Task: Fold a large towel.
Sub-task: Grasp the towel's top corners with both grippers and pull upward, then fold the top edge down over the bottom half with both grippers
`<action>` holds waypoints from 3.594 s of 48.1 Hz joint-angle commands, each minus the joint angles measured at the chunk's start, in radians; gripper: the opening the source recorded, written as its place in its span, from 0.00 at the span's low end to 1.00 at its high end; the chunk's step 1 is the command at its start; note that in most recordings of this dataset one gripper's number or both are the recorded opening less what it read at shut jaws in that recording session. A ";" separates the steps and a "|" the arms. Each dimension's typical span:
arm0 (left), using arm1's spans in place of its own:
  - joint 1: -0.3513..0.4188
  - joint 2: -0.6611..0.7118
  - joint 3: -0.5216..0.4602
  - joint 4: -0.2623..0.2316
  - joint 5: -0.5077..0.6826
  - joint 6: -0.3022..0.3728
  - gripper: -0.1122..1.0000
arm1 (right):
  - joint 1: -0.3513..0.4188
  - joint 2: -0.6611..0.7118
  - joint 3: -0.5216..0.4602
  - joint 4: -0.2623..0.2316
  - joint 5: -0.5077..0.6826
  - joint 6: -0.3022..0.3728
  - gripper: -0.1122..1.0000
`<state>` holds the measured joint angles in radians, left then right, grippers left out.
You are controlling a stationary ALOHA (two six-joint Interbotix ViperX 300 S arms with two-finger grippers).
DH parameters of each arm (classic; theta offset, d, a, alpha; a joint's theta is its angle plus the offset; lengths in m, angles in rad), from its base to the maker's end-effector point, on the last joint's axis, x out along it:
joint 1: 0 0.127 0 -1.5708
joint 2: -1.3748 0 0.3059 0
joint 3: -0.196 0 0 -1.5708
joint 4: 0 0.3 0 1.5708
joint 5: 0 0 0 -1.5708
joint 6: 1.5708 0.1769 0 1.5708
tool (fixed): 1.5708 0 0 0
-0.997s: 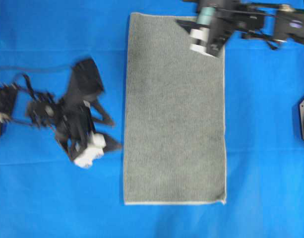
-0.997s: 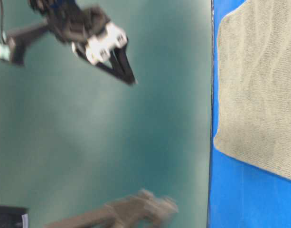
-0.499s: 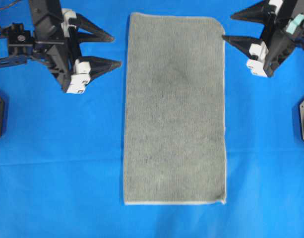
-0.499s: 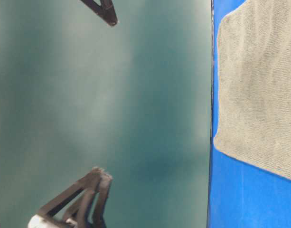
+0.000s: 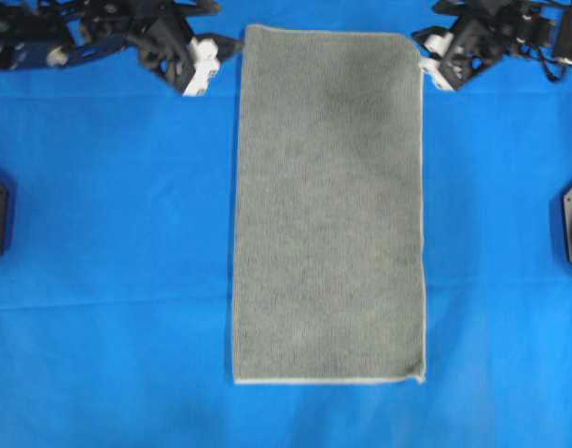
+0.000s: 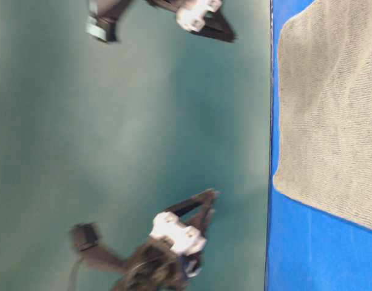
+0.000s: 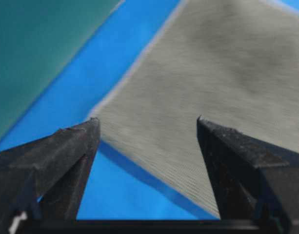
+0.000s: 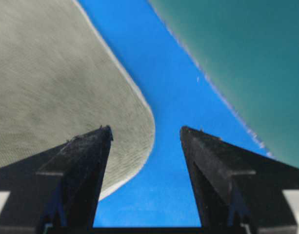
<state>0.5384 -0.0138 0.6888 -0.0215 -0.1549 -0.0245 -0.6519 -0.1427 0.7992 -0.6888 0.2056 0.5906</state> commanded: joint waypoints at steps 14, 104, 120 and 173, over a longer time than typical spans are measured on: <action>0.029 0.261 -0.126 0.002 -0.094 0.000 0.78 | -0.061 0.216 -0.075 -0.005 -0.118 -0.003 0.65; -0.324 -0.126 0.084 -0.005 0.163 0.114 0.14 | 0.451 -0.215 0.077 0.094 0.239 0.041 0.14; -0.629 -0.075 0.098 -0.008 0.193 0.005 0.14 | 0.772 -0.202 0.086 0.186 0.301 0.184 0.14; -0.813 0.083 0.015 -0.008 0.117 -0.069 0.73 | 0.954 -0.057 0.078 0.265 0.155 0.324 0.66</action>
<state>-0.2746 0.0890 0.7240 -0.0276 -0.0383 -0.0982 0.2899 -0.1933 0.8912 -0.4249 0.3605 0.9158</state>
